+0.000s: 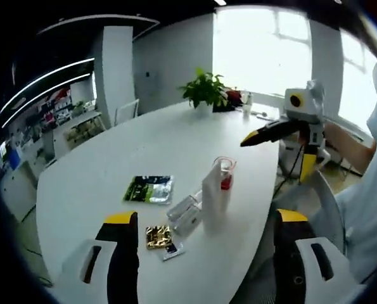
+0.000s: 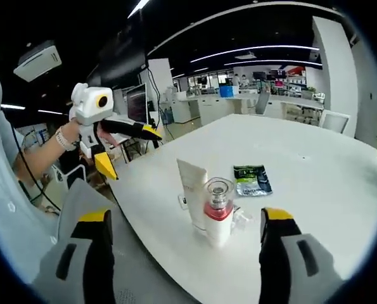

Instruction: Arrange the skincare products in the storage area until every visible bottle or jar stands upright without overlapping.

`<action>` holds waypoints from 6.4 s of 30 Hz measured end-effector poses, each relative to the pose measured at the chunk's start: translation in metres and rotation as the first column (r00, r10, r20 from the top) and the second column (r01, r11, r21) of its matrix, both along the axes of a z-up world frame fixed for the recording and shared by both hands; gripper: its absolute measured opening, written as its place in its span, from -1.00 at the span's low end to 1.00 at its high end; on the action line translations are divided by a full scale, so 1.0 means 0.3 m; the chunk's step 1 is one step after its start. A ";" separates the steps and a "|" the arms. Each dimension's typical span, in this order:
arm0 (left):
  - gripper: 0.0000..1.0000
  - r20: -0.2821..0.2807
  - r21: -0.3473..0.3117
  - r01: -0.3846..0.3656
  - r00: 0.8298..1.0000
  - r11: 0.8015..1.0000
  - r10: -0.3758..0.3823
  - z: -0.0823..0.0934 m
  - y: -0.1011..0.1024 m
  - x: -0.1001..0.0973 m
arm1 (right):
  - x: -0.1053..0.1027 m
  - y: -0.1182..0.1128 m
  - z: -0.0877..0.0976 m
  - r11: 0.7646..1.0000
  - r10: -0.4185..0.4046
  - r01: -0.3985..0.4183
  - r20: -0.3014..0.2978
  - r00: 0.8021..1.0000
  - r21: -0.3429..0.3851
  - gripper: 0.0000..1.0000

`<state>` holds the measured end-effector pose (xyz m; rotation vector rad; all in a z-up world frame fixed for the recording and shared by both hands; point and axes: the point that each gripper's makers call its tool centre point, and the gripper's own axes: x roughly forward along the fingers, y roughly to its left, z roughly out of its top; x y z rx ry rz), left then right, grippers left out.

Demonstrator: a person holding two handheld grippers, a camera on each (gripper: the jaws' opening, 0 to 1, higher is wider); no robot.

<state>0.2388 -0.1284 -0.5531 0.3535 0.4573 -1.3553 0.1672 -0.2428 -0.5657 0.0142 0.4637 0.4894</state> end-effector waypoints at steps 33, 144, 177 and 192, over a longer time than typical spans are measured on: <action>0.94 0.010 -0.082 -0.102 0.995 0.991 0.104 -0.037 0.129 -0.046 | -0.037 -0.001 -0.022 0.996 0.026 -0.027 -0.013 1.000 -0.088 1.00; -0.68 -0.102 0.392 0.359 0.932 0.847 -0.348 -0.609 -0.277 0.183 | 0.025 -0.127 -0.190 0.993 -0.114 0.117 -0.134 0.984 0.015 0.92; -0.69 -0.200 0.276 -0.001 0.978 0.961 0.058 -0.471 -0.008 0.127 | -0.010 0.136 -0.255 0.926 -0.038 0.124 -0.238 0.971 0.356 0.68; -1.00 -0.275 0.227 -0.050 0.955 0.973 0.113 -0.440 0.022 0.074 | 0.085 0.270 -0.316 0.630 -0.081 0.363 -0.408 0.910 0.686 0.57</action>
